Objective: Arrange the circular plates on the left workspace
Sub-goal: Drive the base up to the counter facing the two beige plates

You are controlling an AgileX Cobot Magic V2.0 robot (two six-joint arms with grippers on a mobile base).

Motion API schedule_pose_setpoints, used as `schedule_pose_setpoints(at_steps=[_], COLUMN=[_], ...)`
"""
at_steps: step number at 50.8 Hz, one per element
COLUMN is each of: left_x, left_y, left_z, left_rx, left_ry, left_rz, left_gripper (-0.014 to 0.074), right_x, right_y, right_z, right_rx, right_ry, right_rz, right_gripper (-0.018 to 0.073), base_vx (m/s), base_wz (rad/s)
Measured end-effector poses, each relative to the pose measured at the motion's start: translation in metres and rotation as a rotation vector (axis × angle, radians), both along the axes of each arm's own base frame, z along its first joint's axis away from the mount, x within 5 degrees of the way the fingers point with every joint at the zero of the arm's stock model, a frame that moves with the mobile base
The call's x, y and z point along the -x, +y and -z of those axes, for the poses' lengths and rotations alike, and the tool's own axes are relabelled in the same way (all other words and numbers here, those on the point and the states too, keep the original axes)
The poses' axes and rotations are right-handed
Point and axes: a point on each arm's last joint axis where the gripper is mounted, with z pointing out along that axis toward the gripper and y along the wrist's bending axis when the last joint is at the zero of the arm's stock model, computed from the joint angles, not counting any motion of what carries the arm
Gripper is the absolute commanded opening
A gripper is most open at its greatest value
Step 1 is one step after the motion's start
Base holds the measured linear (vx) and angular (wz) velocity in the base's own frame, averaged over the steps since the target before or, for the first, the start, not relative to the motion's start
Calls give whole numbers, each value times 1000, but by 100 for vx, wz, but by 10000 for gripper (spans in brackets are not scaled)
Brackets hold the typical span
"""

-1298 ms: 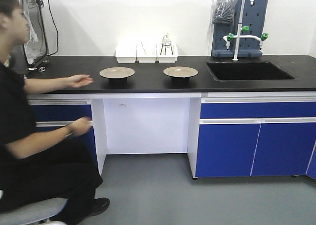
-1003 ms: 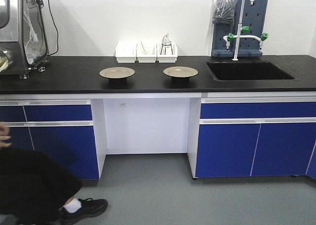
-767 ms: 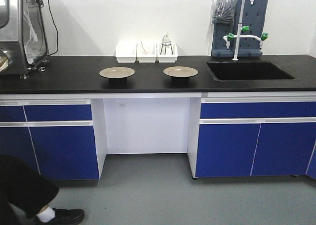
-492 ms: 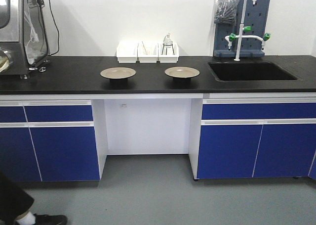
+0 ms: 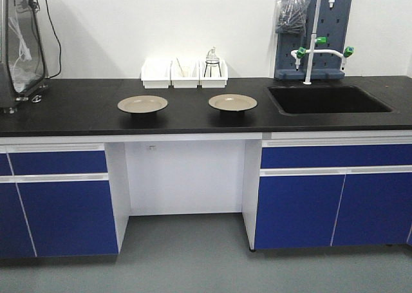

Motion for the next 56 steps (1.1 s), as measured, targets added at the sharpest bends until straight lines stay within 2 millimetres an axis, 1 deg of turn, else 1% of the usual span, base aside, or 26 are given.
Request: schedule_pose_setpoints(at_steps=[17, 56], left_x=[0, 0], left_y=[0, 0], left_z=[0, 0], left_rx=[0, 0], left_ry=[0, 0], left_rz=[0, 0], left_gripper=[0, 0], right_x=[0, 0], right_y=[0, 0], right_z=[0, 0], right_rx=[0, 0], right_ry=[0, 0], right_rz=[0, 0], right_gripper=[-1, -1], base_vx=[45, 55], base_wz=[3, 3])
